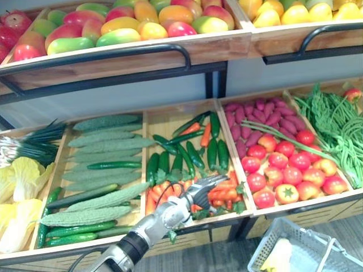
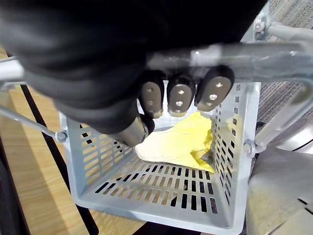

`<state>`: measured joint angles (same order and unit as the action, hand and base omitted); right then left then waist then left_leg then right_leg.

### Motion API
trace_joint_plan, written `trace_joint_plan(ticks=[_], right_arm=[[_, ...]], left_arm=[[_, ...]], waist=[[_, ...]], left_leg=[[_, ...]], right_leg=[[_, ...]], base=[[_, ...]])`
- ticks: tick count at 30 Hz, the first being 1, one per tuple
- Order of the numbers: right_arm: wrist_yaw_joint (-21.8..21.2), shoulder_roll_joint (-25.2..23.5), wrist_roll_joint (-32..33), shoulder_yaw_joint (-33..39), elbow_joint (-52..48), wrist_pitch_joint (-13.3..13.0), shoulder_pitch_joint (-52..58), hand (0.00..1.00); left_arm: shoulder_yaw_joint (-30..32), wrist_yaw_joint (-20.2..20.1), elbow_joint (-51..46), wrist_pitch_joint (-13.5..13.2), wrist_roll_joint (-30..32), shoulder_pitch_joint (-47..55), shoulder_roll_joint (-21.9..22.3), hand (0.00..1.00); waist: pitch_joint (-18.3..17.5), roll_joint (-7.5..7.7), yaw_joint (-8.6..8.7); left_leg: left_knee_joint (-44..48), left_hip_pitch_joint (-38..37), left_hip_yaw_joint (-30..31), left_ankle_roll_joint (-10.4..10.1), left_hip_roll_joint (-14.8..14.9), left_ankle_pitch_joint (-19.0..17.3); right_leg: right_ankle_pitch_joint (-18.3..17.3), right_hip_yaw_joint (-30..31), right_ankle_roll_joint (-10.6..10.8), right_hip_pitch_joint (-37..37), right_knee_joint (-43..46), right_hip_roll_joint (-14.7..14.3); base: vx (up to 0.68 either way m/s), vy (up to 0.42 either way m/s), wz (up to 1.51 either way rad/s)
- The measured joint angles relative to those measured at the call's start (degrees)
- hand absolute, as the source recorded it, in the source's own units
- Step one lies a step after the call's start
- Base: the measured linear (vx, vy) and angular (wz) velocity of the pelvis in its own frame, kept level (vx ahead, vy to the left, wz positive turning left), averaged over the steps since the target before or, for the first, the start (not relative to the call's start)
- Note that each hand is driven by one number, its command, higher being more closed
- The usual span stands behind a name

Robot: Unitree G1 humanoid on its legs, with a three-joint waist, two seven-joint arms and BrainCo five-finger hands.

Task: Pick vegetable in the basket

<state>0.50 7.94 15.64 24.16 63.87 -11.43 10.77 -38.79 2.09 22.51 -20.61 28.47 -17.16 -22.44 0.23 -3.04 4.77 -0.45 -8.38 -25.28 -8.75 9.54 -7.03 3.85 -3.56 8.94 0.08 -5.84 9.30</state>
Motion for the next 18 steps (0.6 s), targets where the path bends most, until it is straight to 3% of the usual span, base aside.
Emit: trace_joint_plan(ticks=[18], right_arm=[[0.5,0.0,-1.7,-0.4,0.0,0.7,-2.0,1.0]], left_arm=[[-2.7,0.1,10.4,1.2,2.2,-5.3,2.8,0.0]], waist=[[1.4,0.57,1.49]], left_leg=[[-1.2,0.2,-0.4,-0.2,-0.2,0.6]], right_leg=[[0.2,0.2,0.2,-0.9,0.0,-0.1]], base=[[-0.02,-0.039,-0.01]])
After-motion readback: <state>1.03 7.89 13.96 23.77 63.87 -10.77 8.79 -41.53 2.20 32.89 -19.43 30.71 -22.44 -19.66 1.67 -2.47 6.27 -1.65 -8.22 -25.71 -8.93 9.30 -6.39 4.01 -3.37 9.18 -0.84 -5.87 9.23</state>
